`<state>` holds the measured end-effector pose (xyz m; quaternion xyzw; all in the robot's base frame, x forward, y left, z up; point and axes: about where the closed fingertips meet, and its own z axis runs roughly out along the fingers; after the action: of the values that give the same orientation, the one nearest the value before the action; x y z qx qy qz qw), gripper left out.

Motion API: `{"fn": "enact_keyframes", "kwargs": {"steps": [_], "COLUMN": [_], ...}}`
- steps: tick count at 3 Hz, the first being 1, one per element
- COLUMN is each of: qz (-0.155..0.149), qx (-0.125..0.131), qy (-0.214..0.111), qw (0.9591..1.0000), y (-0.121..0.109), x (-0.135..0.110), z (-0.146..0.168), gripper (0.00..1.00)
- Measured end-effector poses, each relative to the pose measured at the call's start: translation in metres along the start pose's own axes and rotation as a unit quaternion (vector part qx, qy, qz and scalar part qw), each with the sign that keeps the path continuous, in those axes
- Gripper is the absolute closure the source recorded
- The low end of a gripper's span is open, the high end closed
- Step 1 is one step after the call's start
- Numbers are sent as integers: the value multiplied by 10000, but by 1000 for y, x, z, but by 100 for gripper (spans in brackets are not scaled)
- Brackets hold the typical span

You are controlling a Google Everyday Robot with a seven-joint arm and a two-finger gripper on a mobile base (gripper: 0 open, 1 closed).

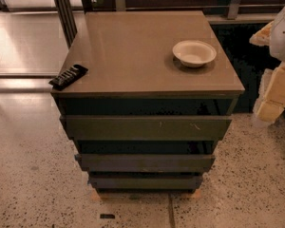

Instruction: Open top drawer

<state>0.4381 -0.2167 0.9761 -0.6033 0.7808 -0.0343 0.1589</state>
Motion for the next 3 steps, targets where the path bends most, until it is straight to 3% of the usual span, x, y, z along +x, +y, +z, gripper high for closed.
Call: {"fn": "enact_keyframes", "kwargs": {"steps": [1,2,3], "qz": [0,162,1018], "qx": [0,220,561], "qy": [0,-103,-394], "qw": [10000,9996,9924], "y": [0,-1,26], "x": [0,-2,3], "z": [0,1,12], "gripper": [0,0,0]}}
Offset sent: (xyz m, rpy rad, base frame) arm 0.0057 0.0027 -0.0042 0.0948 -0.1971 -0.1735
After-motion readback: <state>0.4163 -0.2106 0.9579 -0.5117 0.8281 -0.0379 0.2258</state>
